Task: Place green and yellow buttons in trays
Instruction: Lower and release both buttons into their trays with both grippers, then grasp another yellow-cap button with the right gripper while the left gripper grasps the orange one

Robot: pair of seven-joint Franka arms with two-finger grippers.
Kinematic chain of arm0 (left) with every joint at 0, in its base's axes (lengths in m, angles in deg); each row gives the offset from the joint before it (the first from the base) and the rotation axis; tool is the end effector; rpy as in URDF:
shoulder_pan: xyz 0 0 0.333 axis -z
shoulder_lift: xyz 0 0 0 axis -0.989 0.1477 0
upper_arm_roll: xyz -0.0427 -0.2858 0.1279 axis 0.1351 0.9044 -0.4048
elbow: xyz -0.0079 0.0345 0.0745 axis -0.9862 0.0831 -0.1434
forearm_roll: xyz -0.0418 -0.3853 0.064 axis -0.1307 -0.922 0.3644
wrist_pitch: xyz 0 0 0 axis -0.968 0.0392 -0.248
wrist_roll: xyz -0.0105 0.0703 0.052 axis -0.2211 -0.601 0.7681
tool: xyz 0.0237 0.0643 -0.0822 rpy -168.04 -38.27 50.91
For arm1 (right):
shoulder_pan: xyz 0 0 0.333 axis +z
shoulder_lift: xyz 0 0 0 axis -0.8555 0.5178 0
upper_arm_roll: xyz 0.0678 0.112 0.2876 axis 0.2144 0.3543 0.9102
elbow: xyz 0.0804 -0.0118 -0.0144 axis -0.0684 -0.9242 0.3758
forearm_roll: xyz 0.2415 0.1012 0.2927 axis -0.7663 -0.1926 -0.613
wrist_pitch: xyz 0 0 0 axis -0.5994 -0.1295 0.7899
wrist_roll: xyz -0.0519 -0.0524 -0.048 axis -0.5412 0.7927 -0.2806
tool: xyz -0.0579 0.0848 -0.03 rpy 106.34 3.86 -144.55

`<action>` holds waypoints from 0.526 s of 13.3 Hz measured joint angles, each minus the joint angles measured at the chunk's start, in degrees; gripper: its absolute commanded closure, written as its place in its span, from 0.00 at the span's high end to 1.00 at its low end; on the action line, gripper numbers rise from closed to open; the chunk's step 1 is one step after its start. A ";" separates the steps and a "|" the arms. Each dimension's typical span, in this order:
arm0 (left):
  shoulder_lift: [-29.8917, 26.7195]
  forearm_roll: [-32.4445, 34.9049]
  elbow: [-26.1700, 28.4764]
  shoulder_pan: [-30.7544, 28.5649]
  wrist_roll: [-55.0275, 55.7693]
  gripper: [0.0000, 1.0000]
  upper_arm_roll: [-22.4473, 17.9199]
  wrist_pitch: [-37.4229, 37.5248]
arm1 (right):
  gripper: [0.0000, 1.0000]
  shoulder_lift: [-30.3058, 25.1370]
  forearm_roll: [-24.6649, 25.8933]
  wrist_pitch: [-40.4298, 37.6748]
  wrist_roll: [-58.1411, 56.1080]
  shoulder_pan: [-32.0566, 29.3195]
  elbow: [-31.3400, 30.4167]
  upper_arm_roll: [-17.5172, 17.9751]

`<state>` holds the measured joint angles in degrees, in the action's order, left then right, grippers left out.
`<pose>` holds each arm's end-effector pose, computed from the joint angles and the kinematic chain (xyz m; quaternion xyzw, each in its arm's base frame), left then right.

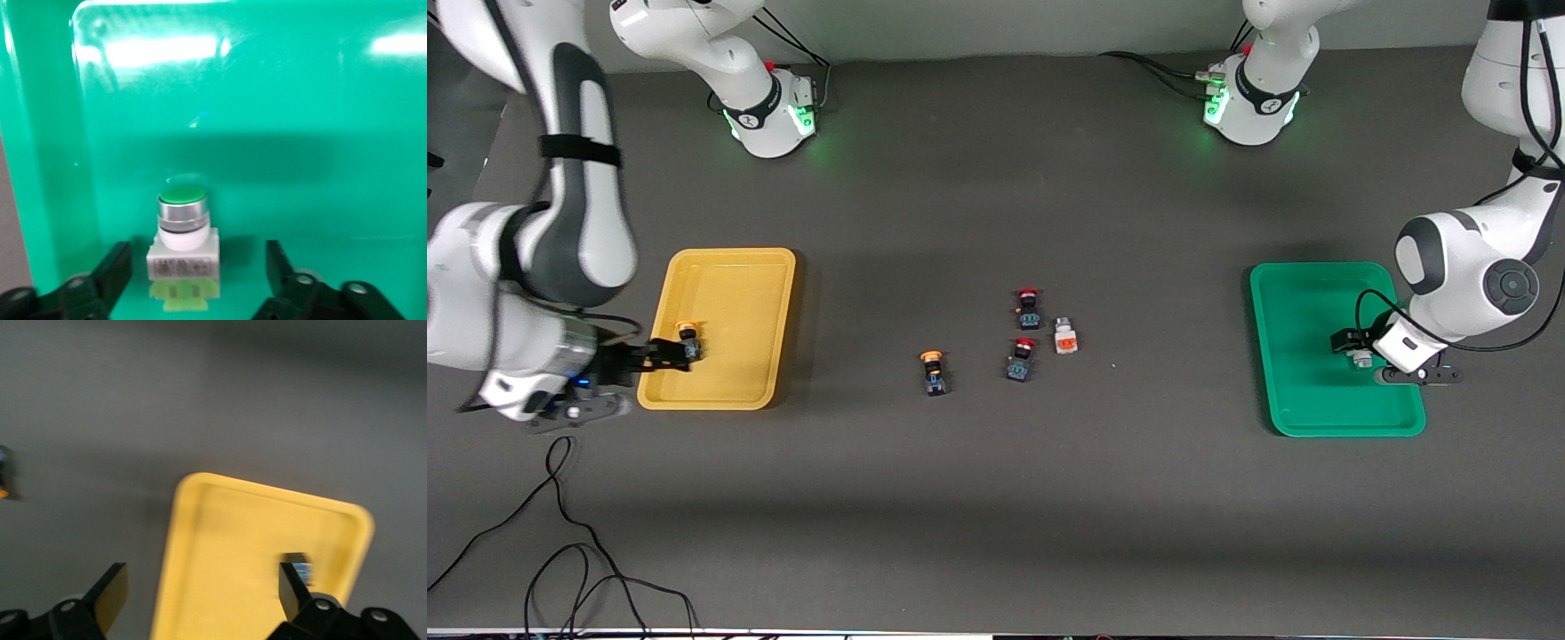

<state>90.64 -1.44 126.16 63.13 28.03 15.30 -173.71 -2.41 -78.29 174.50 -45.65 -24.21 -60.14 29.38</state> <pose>0.5461 0.1154 0.1911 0.9992 -0.0103 -0.0395 0.0051 0.6353 0.0425 0.3936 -0.9957 -0.0802 0.0426 0.0195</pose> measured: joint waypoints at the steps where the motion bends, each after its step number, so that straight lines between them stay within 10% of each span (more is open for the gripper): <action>1: -1.70 -0.09 -1.50 0.34 0.13 1.00 1.02 4.88 | 1.00 0.98 0.00 0.26 4.28 3.49 0.55 0.18; 7: -10.58 -5.00 -22.68 8.78 15.76 0.99 9.05 41.95 | 1.00 11.80 -5.43 1.48 20.99 14.46 12.19 3.78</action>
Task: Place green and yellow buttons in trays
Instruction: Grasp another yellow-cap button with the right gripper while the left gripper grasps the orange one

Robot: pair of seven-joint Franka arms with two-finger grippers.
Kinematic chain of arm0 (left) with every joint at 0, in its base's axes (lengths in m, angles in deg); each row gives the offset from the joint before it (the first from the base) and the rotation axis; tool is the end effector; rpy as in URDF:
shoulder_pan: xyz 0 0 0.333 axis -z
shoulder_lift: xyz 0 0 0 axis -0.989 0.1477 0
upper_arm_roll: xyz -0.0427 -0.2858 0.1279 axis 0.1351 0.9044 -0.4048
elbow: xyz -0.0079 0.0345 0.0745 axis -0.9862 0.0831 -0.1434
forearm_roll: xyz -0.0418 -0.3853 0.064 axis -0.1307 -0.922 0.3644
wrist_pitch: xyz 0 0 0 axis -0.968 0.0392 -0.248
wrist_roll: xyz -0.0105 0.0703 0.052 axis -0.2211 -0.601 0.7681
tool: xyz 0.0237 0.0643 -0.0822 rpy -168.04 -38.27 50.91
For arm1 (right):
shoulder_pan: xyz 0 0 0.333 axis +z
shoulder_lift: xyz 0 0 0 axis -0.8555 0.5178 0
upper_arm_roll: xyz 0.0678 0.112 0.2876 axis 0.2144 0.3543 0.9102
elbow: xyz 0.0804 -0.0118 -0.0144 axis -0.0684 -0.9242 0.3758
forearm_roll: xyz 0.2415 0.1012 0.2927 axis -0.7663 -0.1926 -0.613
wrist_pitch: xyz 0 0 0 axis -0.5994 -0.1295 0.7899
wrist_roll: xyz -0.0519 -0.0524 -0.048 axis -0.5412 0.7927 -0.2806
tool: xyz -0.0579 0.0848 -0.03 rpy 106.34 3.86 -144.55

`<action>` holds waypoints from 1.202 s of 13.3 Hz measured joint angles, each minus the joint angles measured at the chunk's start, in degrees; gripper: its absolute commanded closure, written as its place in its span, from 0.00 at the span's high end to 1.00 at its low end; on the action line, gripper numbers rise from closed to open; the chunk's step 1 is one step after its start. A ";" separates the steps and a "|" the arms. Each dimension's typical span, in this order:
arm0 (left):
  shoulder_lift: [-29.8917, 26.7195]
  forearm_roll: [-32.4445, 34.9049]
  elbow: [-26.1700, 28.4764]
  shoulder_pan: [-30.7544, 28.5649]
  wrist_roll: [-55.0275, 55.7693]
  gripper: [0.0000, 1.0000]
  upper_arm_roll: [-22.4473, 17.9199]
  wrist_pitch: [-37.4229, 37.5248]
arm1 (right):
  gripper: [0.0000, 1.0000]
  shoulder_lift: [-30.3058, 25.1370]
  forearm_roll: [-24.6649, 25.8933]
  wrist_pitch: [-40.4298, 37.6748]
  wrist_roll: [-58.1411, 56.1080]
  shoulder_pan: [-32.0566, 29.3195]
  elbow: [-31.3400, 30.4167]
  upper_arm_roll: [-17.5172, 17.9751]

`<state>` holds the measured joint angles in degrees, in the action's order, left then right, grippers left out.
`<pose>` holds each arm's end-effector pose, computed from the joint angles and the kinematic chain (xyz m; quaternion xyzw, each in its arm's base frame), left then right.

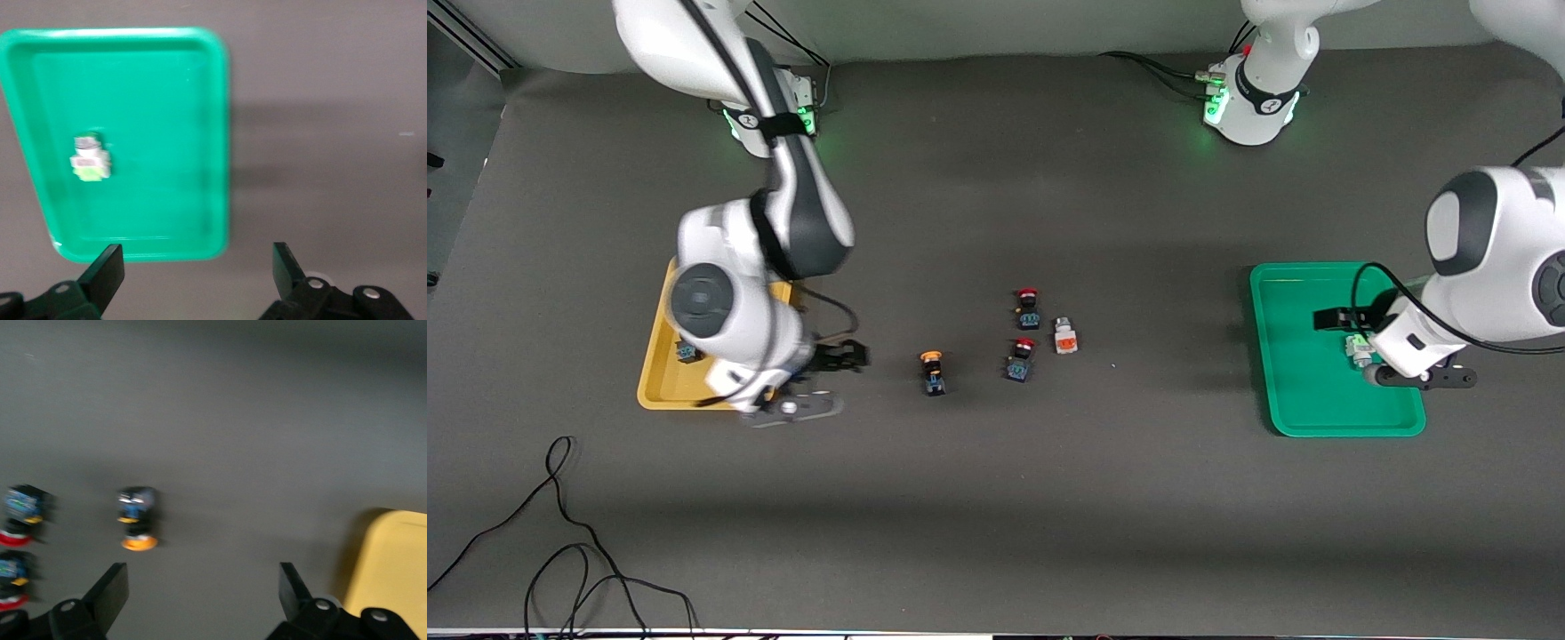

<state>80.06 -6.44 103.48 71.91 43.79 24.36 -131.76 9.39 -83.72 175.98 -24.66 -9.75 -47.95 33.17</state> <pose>0.5973 -0.0501 0.4134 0.9931 0.0044 -0.1156 0.0189 0.6320 0.2867 0.3599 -0.9978 -0.0605 0.0239 0.0128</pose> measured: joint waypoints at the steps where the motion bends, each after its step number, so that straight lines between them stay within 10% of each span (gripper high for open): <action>1: 0.30 -1.69 -1.99 2.48 4.07 0.99 0.66 0.91 | 1.00 2.01 -0.38 0.01 2.65 -0.01 2.43 1.34; 9: 15.40 -5.64 -5.78 22.73 33.68 0.99 1.26 -15.64 | 1.00 9.10 -0.98 4.65 13.88 0.05 6.61 7.80; 16: 25.21 -1.10 -6.12 31.66 42.76 0.99 0.94 -23.04 | 0.98 13.71 -0.98 21.55 14.19 2.22 -2.73 8.43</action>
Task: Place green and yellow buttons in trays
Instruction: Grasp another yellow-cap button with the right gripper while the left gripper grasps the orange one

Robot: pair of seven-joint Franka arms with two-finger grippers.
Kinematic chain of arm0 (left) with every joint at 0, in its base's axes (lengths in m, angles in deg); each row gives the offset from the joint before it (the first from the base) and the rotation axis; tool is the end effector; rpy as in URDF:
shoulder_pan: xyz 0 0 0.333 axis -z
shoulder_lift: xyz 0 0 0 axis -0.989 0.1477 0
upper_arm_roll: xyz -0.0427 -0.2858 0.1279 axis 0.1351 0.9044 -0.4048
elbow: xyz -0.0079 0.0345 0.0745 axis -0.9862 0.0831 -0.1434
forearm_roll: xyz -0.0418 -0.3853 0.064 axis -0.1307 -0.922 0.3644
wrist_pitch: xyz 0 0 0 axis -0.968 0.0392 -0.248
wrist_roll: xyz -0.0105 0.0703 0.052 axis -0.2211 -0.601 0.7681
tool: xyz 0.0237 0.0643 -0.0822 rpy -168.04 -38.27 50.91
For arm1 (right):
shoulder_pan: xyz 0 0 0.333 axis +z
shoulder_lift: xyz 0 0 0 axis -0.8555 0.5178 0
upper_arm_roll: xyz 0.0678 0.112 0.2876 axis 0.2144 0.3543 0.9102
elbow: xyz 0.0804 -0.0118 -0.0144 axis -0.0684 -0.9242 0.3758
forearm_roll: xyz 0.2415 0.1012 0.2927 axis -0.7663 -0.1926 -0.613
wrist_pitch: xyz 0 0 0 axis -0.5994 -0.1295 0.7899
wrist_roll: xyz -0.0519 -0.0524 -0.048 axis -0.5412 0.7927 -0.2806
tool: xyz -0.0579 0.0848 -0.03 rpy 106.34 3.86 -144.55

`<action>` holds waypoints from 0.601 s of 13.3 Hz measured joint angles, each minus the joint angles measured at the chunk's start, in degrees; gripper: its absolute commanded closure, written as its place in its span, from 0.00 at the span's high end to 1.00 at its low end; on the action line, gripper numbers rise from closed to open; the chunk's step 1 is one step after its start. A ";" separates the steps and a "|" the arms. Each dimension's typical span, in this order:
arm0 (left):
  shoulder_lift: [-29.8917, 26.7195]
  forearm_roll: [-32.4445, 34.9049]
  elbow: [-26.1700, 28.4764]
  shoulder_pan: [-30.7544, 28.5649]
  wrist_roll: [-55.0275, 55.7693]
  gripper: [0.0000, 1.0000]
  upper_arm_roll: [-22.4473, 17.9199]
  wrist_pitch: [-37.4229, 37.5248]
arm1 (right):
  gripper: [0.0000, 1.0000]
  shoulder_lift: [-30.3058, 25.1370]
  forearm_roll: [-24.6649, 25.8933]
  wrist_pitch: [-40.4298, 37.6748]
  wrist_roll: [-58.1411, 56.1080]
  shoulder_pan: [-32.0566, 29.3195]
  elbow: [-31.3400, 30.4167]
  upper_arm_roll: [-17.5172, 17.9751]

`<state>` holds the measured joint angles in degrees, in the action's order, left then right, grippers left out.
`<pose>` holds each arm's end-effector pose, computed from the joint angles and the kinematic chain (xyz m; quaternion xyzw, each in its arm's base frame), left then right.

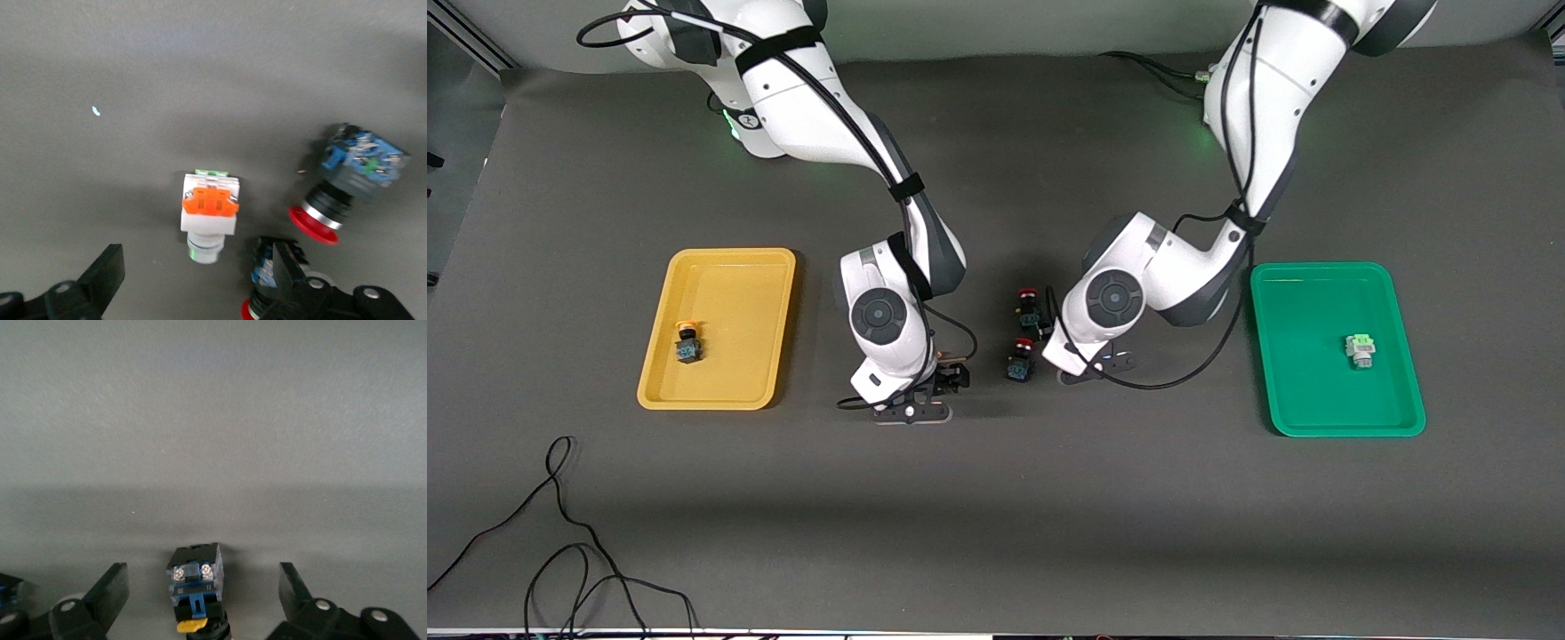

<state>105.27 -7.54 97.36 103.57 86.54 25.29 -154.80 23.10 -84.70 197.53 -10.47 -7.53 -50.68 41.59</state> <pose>0.5366 -0.4000 0.2140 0.9853 0.1215 -0.1179 0.0218 0.5999 0.3733 0.1912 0.9998 -0.0012 0.0198 0.0008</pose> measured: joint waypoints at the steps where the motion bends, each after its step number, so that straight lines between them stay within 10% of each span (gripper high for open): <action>1: 0.70 0.54 0.23 0.02 0.01 0.99 -0.17 -0.69 | 0.75 0.18 0.00 0.35 0.00 0.30 -0.32 0.01; 3: 1.61 1.09 1.75 0.02 0.01 0.99 -0.63 -3.92 | 0.30 0.30 0.00 0.51 0.00 0.79 -0.51 0.01; 5: 2.00 1.30 2.78 0.02 0.02 0.95 -0.95 -5.51 | 0.23 0.30 0.00 0.51 0.00 0.90 -0.52 0.01; 7: 2.14 2.15 2.98 0.03 0.04 0.05 -1.00 -5.90 | 0.23 0.30 0.00 0.52 0.00 0.90 -0.52 0.00; 8: 2.15 2.81 2.98 0.04 0.20 0.00 -1.00 -5.93 | 0.23 0.28 0.00 0.55 0.00 0.90 -0.49 -0.01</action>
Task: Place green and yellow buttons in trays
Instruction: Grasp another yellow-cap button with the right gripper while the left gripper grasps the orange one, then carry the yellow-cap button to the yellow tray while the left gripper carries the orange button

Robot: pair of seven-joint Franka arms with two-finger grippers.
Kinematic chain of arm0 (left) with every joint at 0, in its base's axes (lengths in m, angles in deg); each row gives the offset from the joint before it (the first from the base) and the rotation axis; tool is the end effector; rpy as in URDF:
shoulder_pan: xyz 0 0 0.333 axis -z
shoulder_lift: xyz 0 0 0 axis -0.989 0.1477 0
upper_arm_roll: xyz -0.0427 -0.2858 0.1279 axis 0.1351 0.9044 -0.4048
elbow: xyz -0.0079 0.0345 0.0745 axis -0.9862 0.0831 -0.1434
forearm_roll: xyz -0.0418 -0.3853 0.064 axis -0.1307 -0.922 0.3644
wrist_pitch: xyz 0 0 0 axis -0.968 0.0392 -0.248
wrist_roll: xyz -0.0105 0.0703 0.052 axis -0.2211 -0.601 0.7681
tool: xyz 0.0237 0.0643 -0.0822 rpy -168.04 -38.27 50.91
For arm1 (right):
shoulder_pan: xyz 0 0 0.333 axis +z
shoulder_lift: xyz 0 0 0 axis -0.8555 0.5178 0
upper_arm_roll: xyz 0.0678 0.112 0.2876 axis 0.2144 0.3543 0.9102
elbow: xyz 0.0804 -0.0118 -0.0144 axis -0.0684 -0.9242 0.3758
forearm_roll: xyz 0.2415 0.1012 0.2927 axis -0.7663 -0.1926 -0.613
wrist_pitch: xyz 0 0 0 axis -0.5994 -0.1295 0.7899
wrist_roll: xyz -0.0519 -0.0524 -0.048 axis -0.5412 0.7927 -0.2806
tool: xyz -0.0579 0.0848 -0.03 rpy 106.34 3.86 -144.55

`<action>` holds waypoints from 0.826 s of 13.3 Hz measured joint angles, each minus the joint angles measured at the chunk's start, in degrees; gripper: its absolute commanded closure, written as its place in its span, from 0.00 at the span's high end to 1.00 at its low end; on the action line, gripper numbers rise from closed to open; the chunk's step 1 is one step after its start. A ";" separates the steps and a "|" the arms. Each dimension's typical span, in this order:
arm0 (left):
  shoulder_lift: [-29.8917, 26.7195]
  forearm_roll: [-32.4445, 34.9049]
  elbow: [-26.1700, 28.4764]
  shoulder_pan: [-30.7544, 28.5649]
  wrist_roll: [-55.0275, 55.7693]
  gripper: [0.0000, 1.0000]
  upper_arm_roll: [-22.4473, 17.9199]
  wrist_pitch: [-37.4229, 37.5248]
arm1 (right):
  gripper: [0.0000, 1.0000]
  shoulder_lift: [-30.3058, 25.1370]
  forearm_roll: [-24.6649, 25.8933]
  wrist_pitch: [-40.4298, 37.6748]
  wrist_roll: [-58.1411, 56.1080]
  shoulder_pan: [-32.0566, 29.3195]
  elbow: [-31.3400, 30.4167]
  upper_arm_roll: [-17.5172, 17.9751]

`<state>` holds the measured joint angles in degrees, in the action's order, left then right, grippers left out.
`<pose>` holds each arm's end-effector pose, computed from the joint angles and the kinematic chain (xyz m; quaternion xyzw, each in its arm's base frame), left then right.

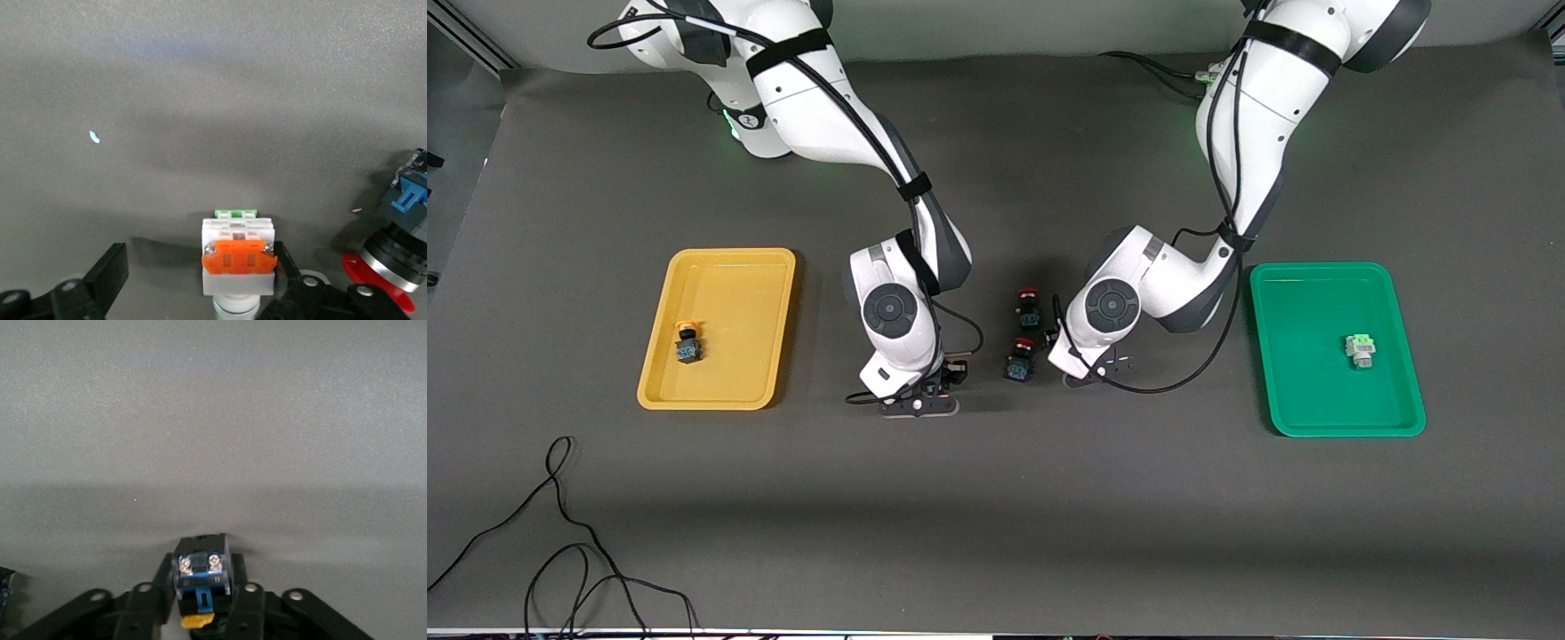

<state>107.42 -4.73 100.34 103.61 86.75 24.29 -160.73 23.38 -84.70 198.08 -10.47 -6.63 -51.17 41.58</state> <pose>0.5326 -0.3877 0.1746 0.9880 0.1176 -0.0993 0.0129 0.5930 0.3799 0.1854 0.9998 0.0055 0.0195 0.0033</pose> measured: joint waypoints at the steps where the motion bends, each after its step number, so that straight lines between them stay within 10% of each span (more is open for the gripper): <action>1: 0.00 0.24 0.00 0.00 0.41 0.00 0.00 -0.05 | 0.23 -0.08 0.00 0.00 0.00 0.00 0.14 -0.05; 7: -0.52 1.75 -0.38 -0.09 4.02 0.00 -0.14 0.63 | 0.23 -8.80 0.00 -19.21 0.00 -0.17 7.12 -4.18; 11: -7.63 1.99 -5.86 -3.23 -0.54 0.00 -0.33 20.62 | 0.23 -16.35 2.94 -30.72 -9.28 -0.36 6.96 -11.27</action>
<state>99.79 -2.74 94.49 100.39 86.21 23.96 -140.11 7.04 -81.77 167.36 -19.75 -6.99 -44.21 30.31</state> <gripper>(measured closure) 0.590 0.670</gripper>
